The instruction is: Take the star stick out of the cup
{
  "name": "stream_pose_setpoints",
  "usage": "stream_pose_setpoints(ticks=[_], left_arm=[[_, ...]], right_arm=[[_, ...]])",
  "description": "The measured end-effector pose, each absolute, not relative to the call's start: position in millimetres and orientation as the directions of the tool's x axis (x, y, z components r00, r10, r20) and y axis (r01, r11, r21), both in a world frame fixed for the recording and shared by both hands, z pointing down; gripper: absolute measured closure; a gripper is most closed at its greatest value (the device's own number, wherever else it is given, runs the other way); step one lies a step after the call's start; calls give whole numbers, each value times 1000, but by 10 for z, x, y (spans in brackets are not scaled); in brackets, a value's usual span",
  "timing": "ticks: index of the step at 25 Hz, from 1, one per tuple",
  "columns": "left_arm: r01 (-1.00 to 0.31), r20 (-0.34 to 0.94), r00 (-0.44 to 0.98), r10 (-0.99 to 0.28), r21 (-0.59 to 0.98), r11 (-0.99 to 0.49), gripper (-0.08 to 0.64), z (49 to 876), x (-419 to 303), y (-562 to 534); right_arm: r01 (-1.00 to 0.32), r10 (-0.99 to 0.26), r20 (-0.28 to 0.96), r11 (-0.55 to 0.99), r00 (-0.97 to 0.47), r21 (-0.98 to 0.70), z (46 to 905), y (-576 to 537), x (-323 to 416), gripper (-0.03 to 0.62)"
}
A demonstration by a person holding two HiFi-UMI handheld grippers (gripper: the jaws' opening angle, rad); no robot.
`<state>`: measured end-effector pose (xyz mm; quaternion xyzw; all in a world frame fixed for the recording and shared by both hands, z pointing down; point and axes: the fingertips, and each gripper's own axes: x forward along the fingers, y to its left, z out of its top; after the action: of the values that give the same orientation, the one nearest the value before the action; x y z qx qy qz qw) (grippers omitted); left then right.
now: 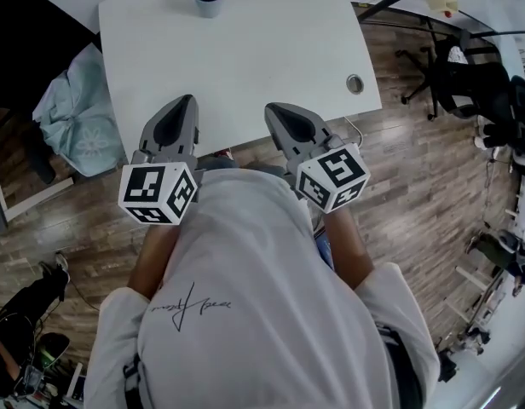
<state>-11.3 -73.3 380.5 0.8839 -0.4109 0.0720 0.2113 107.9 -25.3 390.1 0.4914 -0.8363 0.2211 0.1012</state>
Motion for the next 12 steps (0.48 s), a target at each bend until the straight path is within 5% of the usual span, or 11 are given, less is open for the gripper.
stream_pose_setpoints(ticks=[12], left_arm=[[-792,261,607,-751,274,-545,557,3779,-425,-940]], right_arm=[[-856,-774,368,472,-516,-209,3833,-680,782,584]])
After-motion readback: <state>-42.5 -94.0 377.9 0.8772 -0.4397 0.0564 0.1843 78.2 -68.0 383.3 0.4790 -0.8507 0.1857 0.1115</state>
